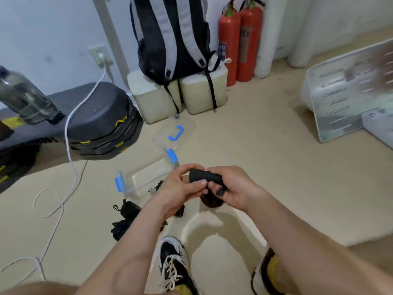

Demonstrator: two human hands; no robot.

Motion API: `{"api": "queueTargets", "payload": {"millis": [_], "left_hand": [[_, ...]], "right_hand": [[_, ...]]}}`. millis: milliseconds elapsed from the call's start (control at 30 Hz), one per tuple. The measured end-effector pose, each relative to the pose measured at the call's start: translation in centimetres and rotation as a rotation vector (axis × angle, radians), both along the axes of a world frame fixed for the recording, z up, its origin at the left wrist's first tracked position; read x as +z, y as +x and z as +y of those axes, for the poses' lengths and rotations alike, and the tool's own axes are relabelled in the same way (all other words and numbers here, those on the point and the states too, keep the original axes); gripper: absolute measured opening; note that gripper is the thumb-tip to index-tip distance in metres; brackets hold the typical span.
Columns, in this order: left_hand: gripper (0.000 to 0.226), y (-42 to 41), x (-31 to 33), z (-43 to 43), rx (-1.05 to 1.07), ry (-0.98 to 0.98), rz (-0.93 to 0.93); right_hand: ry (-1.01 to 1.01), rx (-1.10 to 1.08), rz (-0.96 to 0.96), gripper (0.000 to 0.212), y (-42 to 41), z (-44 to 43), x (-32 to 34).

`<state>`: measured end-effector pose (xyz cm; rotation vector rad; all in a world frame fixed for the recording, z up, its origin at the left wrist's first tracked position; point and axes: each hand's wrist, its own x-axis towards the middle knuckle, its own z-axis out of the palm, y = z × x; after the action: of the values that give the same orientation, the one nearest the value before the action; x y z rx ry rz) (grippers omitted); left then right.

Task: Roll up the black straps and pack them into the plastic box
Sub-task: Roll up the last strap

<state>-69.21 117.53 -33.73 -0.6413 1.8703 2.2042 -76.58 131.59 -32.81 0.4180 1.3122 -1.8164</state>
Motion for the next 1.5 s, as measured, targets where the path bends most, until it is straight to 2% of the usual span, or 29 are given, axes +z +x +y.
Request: {"api": "queueTargets", "payload": {"millis": [67, 167, 267, 333, 500, 667, 733, 800, 900, 1033, 1133, 1233, 1300, 1367, 1500], "left_hand": [[0.024, -1.5, 4.4, -0.2, 0.007, -0.125, 0.089], [0.014, -3.2, 10.2, -0.6, 0.028, -0.271, 0.217], [0.024, -4.3, 14.8, -0.7, 0.059, -0.363, 0.306], [0.029, -4.6, 16.7, -0.7, 0.082, -0.415, 0.332], [0.032, -4.1, 16.1, -0.9, 0.196, -0.431, 0.316], [0.032, -4.2, 15.0, -0.5, 0.287, -0.284, 0.306], [0.026, -4.5, 15.1, 0.0, 0.340, -0.300, 0.305], [0.018, -4.6, 14.9, 0.5, 0.391, -0.353, 0.278], [0.008, -4.7, 14.9, 0.7, 0.452, -0.354, 0.266], [0.015, -4.4, 15.3, 0.3, 0.491, -0.334, 0.266], [0.016, -4.1, 15.8, -0.2, 0.430, -0.310, 0.232], [0.013, -3.1, 16.3, -1.4, 0.197, -0.279, 0.220], [0.021, -2.4, 16.4, -1.9, 0.090, -0.273, 0.280], [0.031, -2.2, 16.6, -2.0, 0.107, -0.345, 0.349], [0.026, -2.4, 16.8, -1.8, 0.192, -0.476, 0.412]], "right_hand": [[-0.012, 0.041, 0.081, 0.015, -1.3, 0.0, 4.6], [-0.057, 0.164, 0.226, 0.035, -2.4, 0.4, 11.0], [-0.058, 0.244, 0.426, 0.032, -3.1, 0.8, 15.4], [-0.073, 0.222, 0.523, 0.030, -3.4, 0.5, 16.8], [-0.224, 0.076, 0.455, 0.021, -3.5, -0.8, 15.8], [-0.089, 0.042, 0.538, 0.014, -3.4, -1.6, 14.9], [-0.049, 0.005, 0.552, 0.006, -3.2, -1.9, 14.9], [-0.046, 0.021, 0.533, 0.007, -2.8, -2.4, 14.6], [-0.042, 0.089, 0.546, 0.021, -2.5, -2.9, 14.3], [-0.081, 0.153, 0.553, 0.015, -2.3, -2.8, 14.5], [-0.075, 0.158, 0.573, 0.016, -2.2, -2.8, 14.9], [-0.076, 0.082, 0.568, 0.015, -2.5, -2.6, 15.1], [-0.112, 0.041, 0.534, 0.015, -2.8, -2.3, 15.4], [-0.140, 0.046, 0.514, 0.016, -2.8, -2.1, 15.5], [-0.147, 0.081, 0.469, 0.018, -2.8, -1.6, 15.7]]}}
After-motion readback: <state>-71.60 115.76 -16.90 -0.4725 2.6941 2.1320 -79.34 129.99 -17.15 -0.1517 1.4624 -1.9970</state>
